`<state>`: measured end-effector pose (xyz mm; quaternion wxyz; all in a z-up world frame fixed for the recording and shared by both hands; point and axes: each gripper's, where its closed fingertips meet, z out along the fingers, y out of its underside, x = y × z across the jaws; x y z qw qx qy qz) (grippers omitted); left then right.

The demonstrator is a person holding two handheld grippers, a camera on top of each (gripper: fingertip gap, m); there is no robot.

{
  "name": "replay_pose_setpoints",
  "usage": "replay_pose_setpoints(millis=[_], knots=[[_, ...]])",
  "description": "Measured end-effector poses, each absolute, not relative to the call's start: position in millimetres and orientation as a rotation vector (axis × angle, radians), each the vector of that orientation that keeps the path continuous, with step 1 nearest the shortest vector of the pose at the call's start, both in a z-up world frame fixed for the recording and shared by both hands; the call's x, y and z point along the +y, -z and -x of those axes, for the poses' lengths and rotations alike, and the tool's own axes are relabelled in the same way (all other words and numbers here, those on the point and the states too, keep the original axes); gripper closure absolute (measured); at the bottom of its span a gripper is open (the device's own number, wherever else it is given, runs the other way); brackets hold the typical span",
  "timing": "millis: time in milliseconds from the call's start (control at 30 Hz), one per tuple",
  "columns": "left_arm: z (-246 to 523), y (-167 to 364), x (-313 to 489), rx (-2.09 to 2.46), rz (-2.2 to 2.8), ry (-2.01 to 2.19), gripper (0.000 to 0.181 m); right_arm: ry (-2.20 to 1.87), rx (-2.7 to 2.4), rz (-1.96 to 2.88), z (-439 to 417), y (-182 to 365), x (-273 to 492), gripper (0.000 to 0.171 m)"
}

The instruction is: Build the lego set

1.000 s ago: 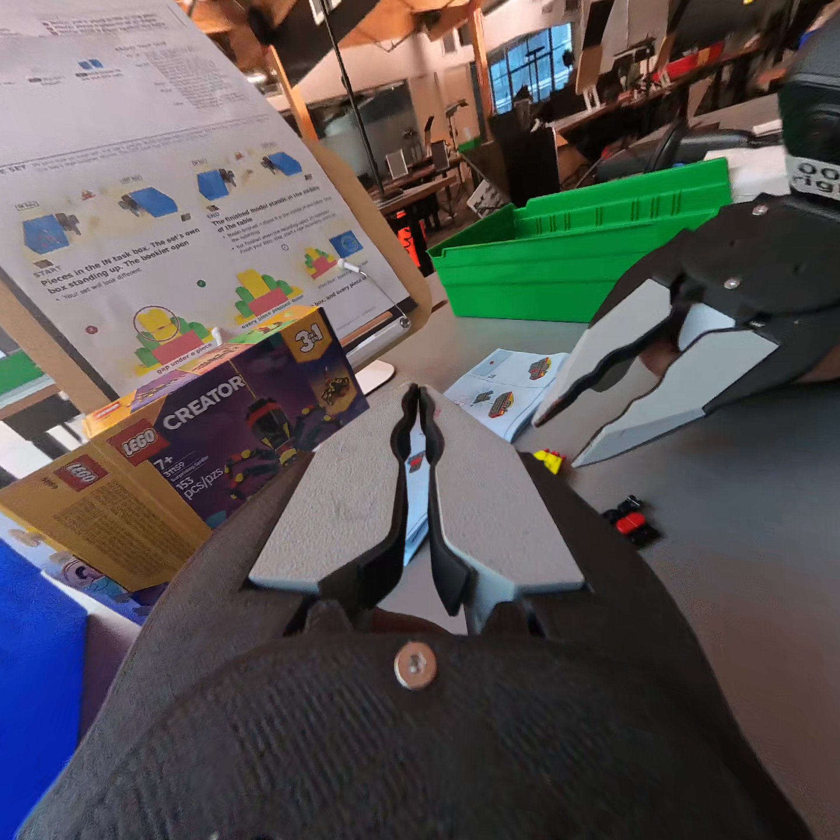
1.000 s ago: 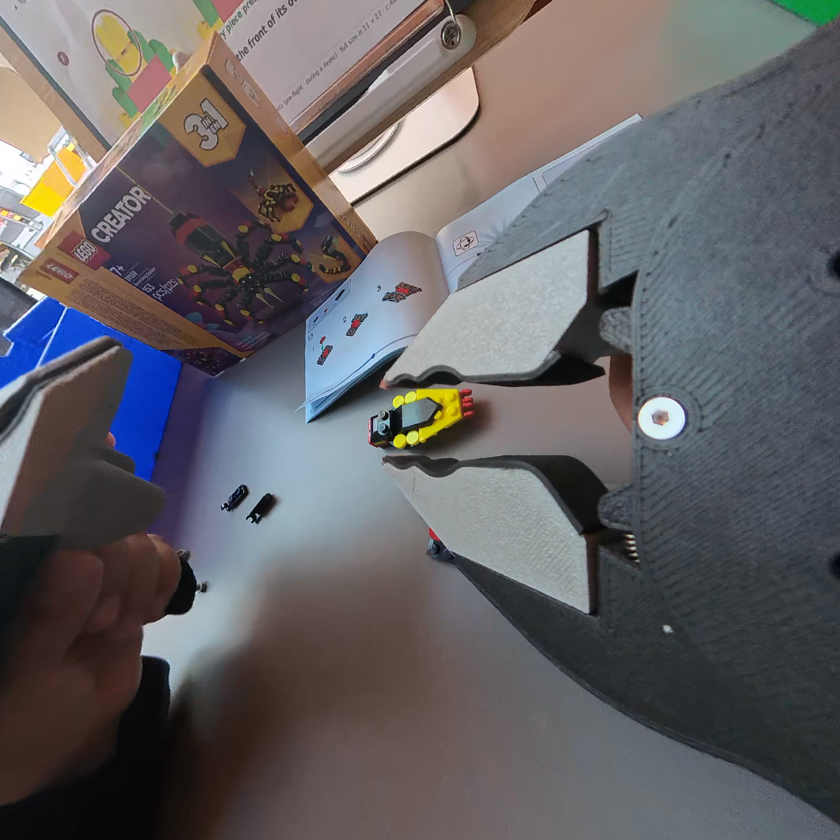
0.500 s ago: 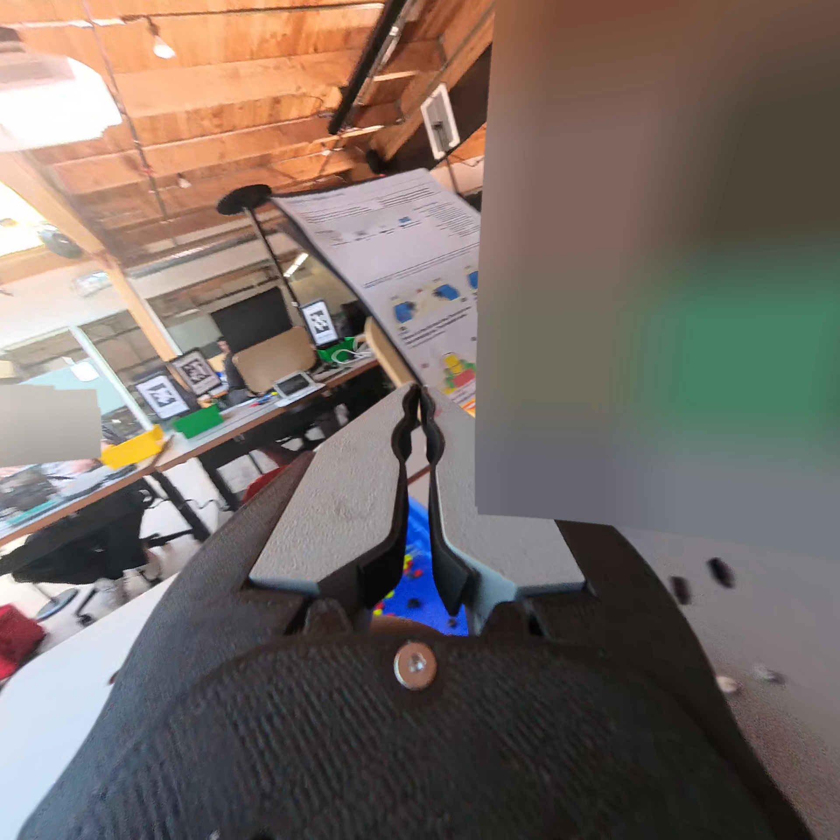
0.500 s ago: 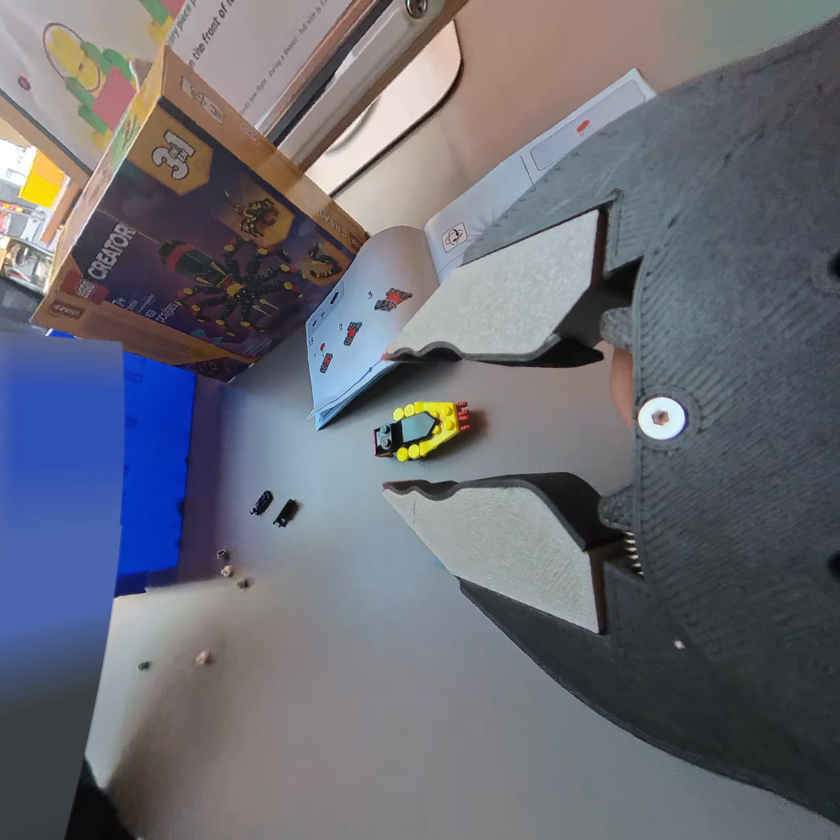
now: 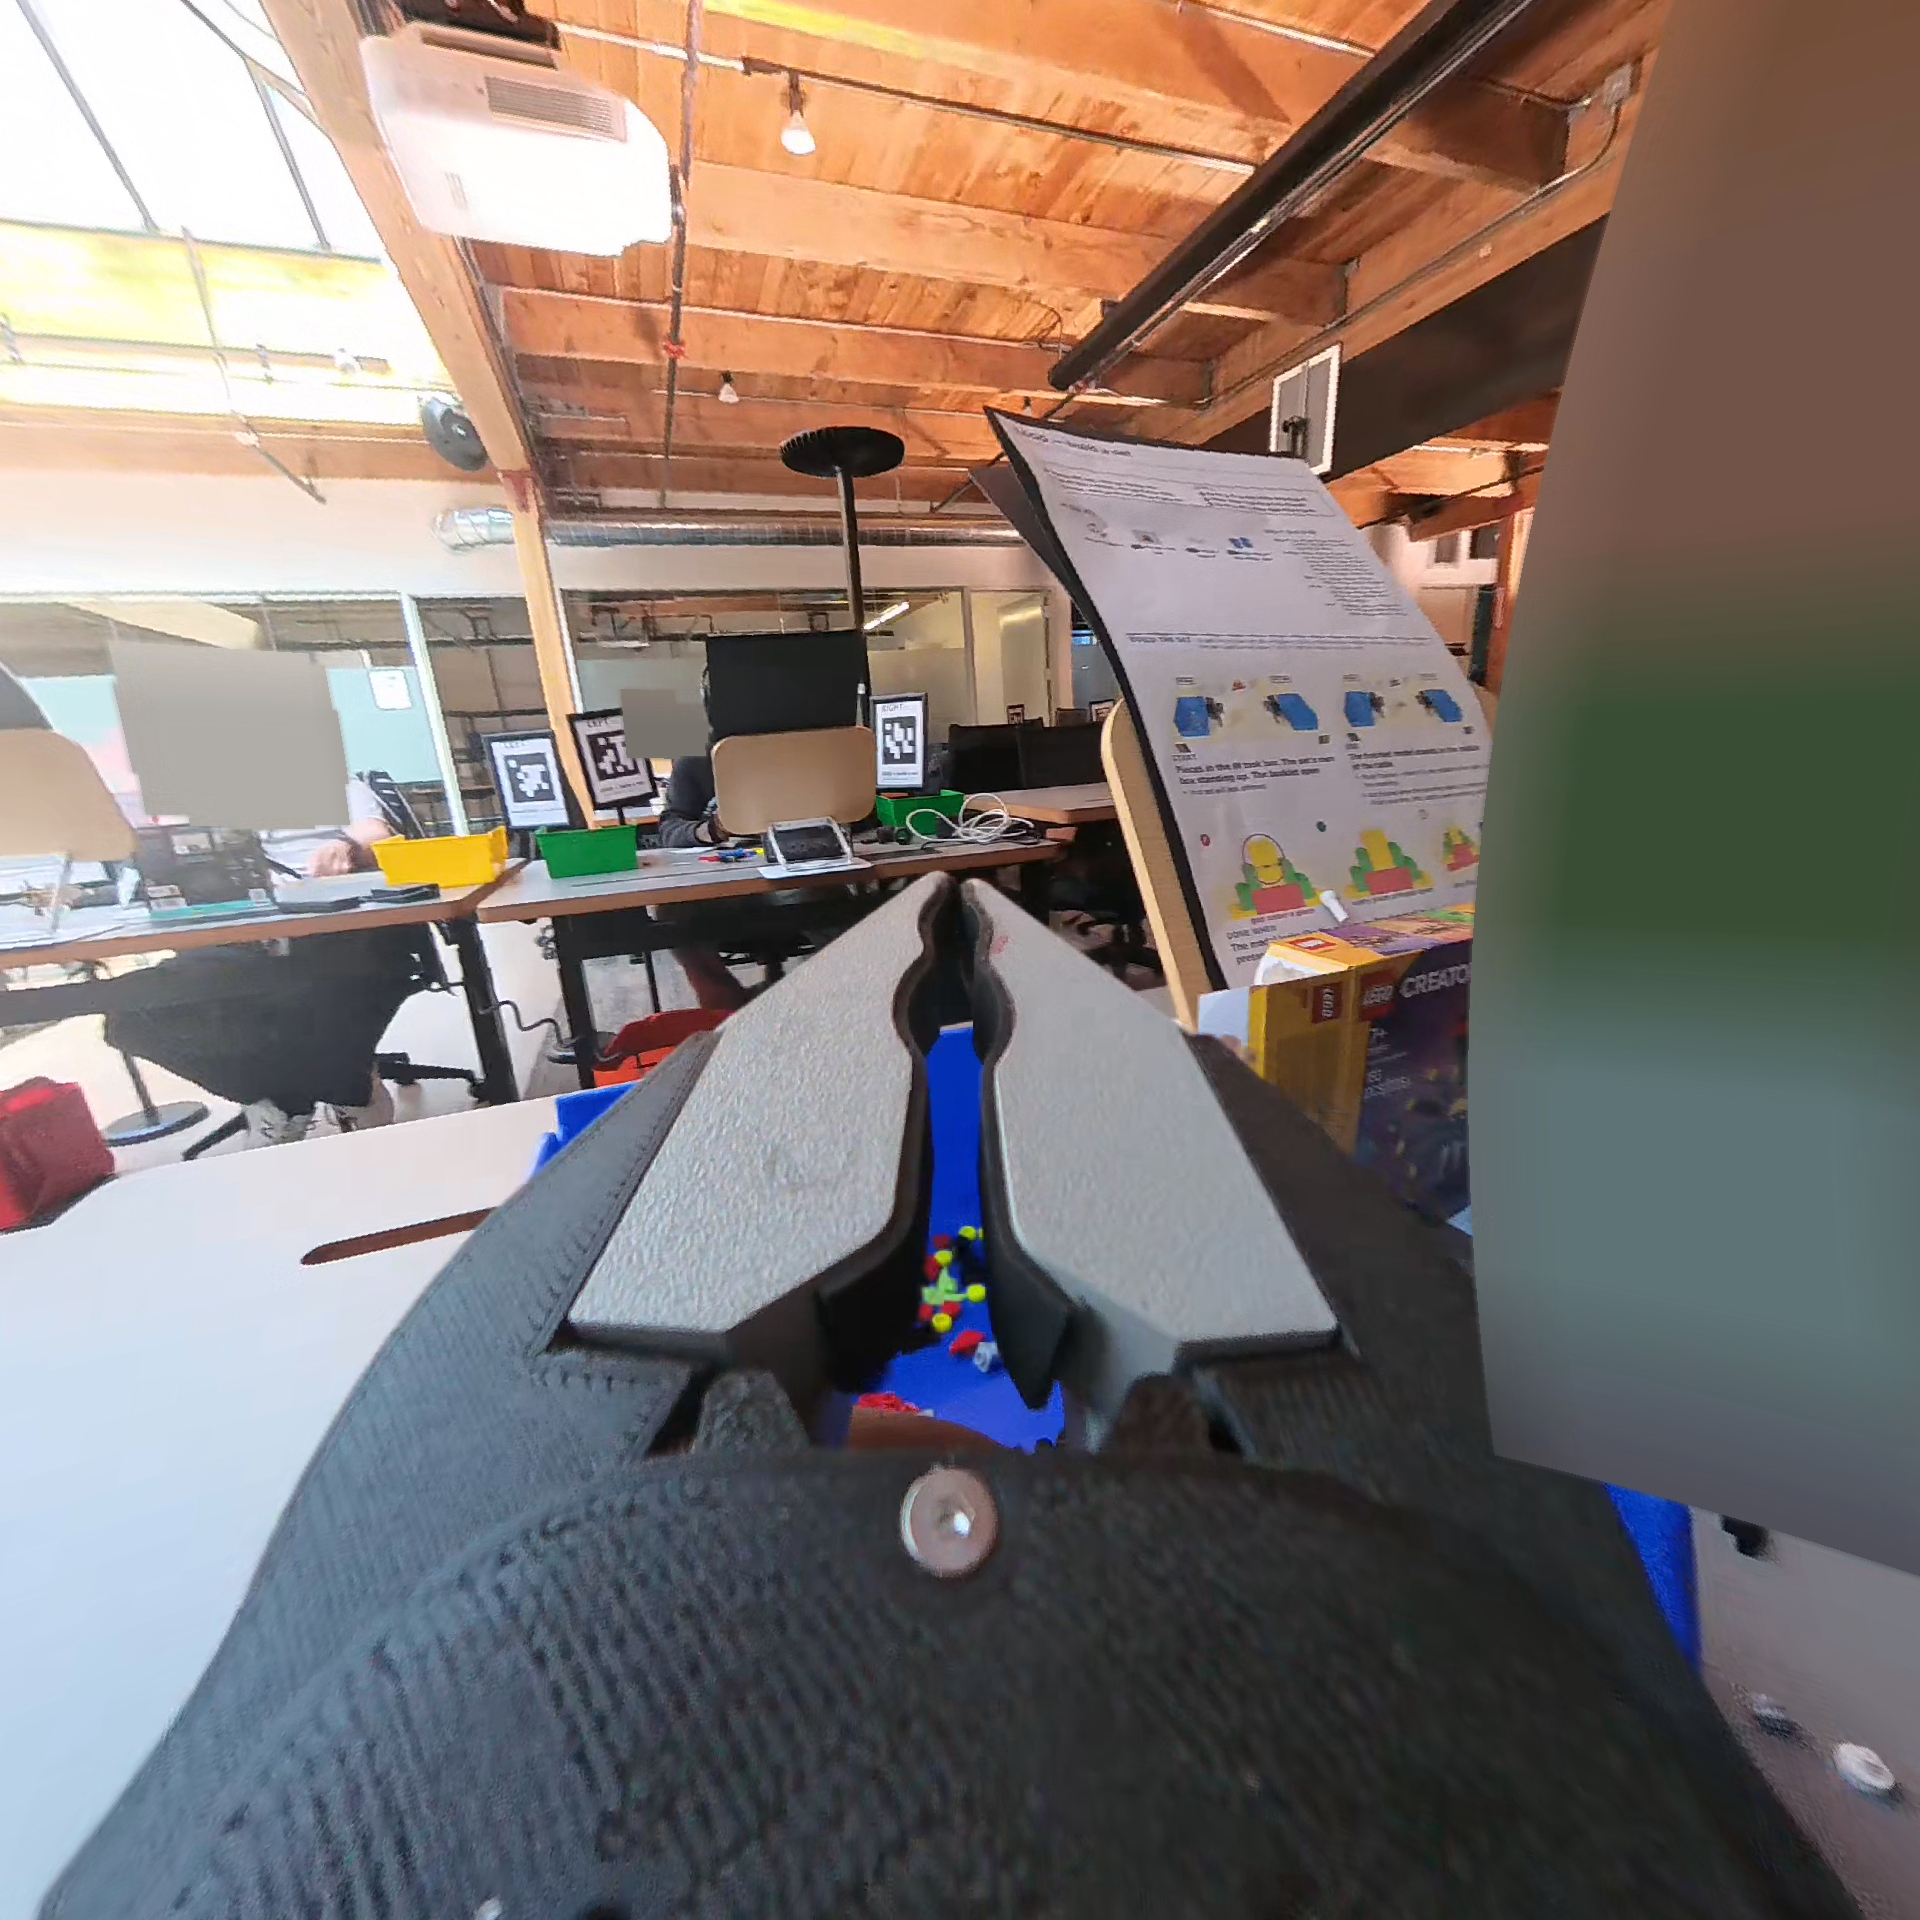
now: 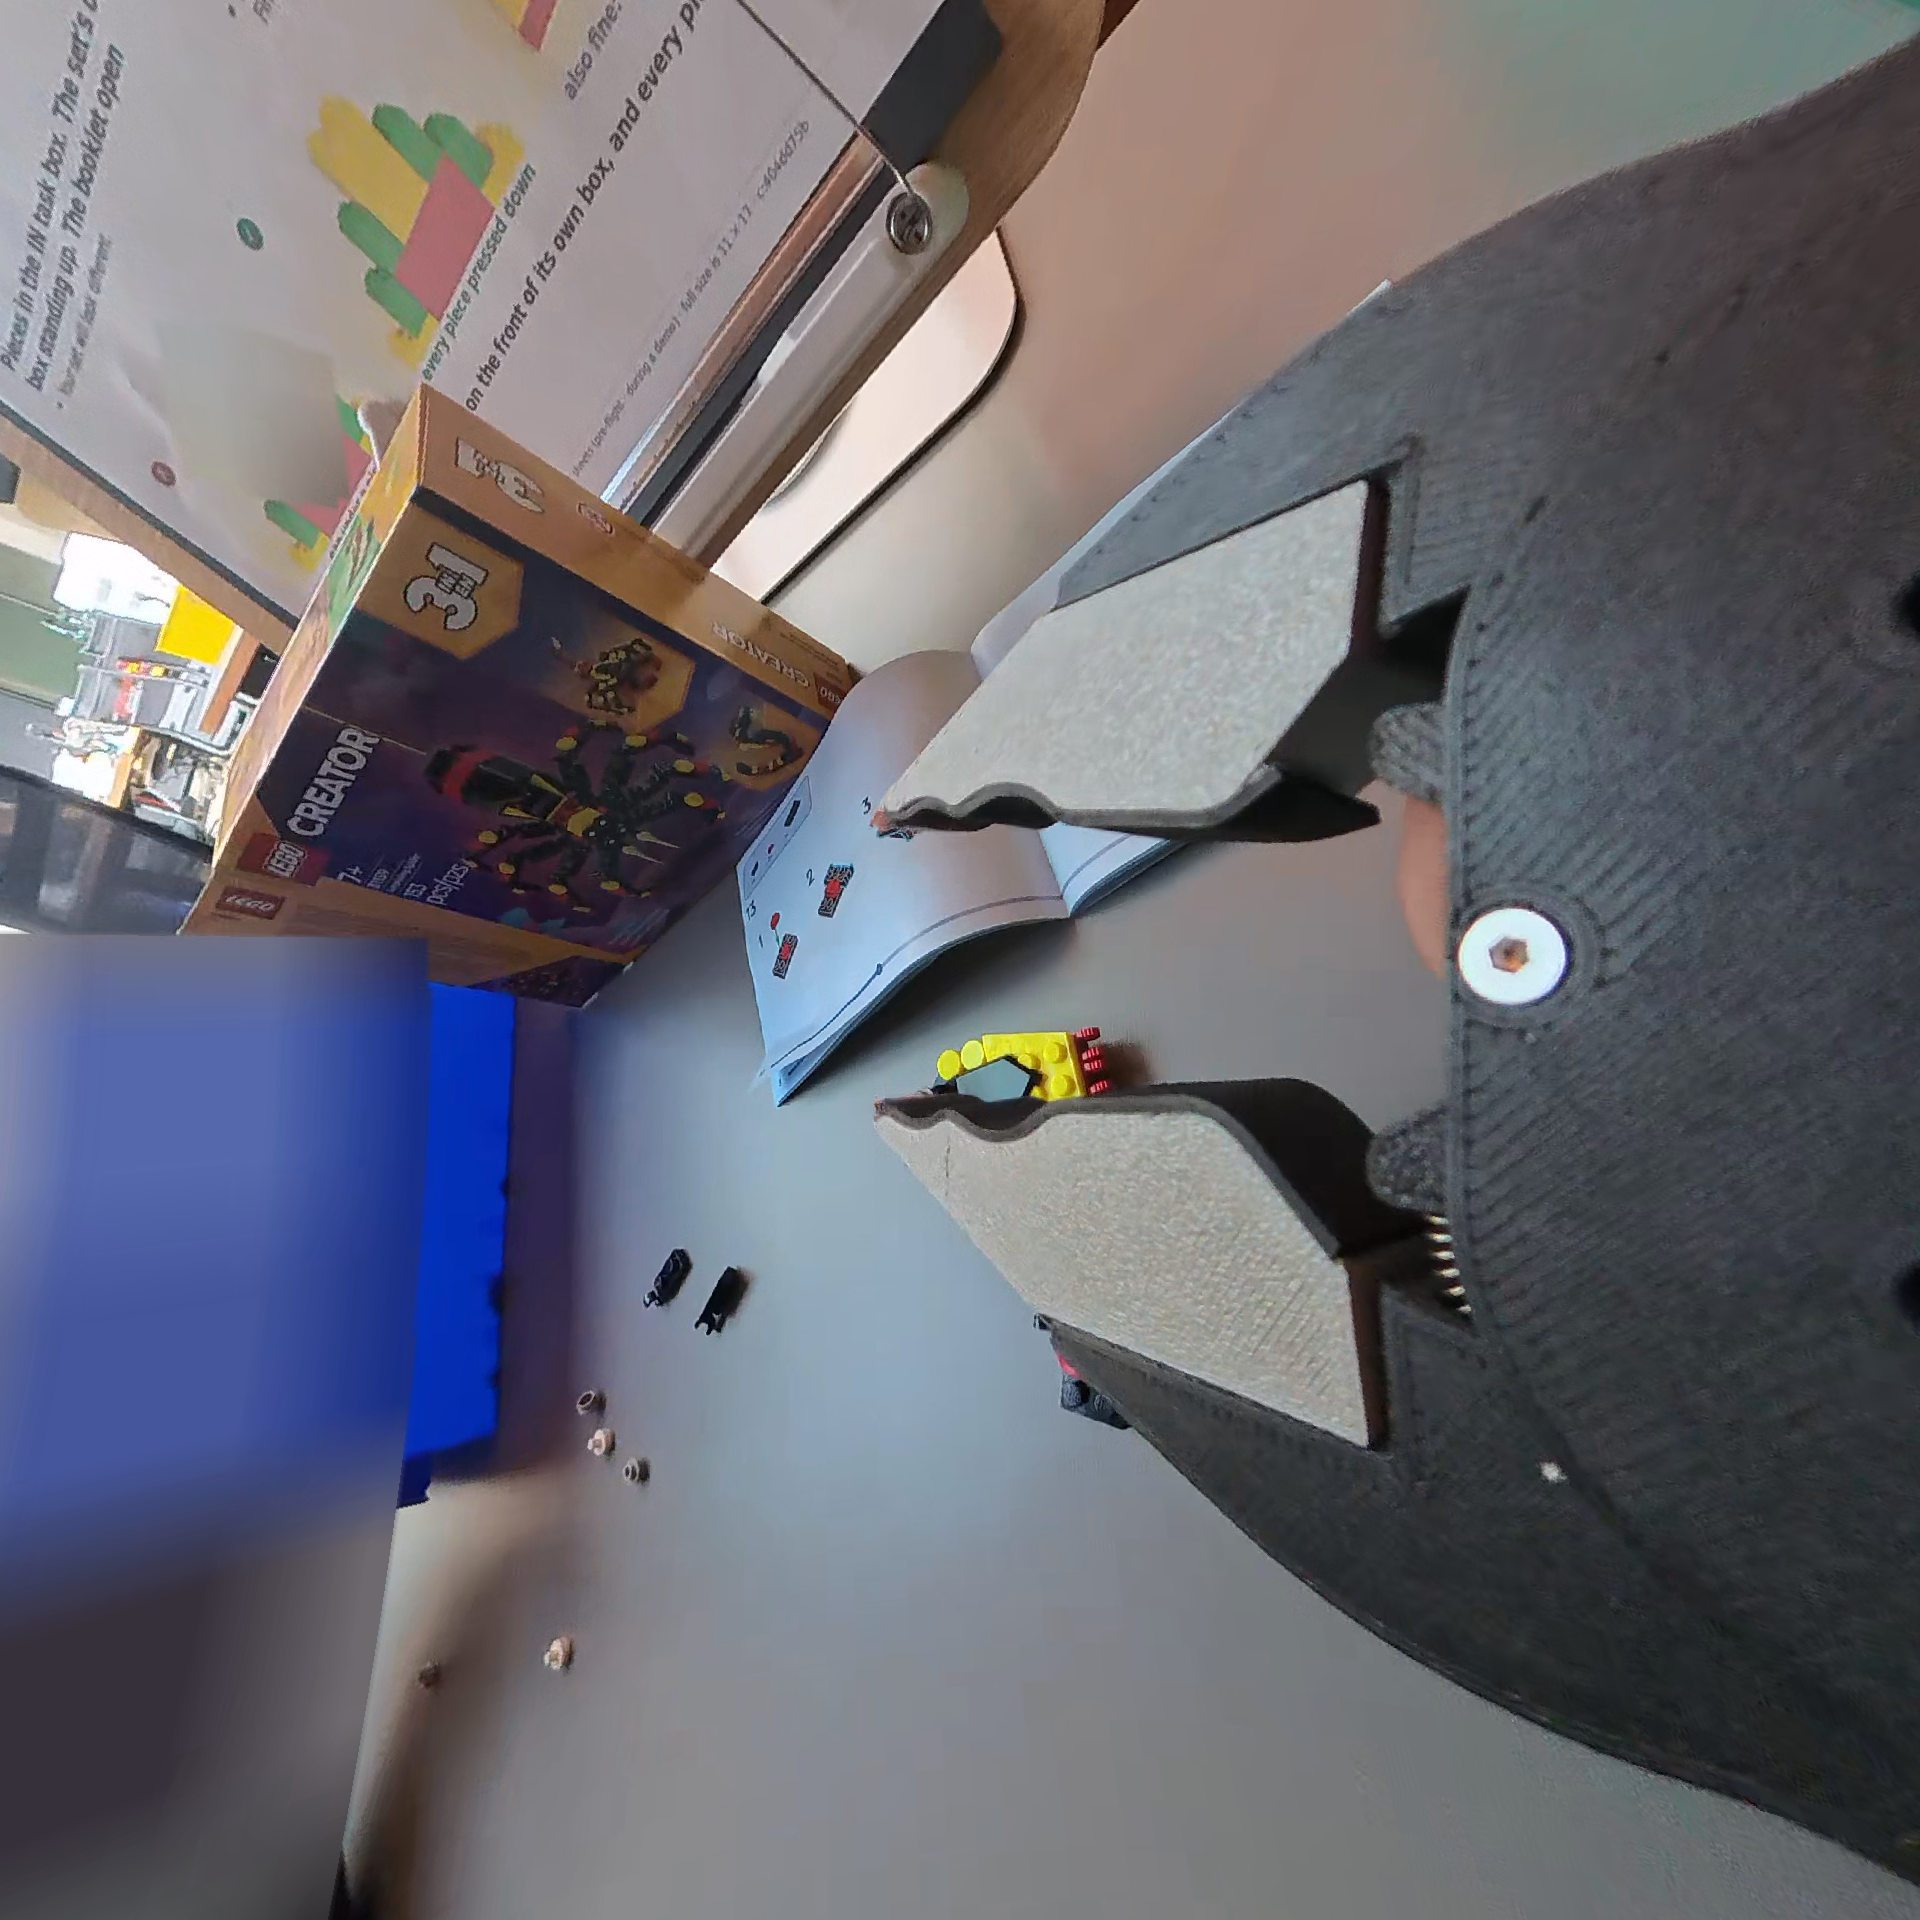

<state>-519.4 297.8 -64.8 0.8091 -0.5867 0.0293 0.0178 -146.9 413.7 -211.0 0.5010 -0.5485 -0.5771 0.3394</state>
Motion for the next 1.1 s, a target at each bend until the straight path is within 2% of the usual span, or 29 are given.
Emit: replay_pose_setpoints(millis=[267, 1100], knots=[[538, 72, 298, -0.014, 1.279, -0.041, 0.181, -0.902, -1.319, 1.373, 143, 205, 423, 0.124], [516, 93, 314, 0.091, 1.365, -0.018, 0.181, -0.892, -1.323, 1.416, 152, 209, 427, 0.125]])
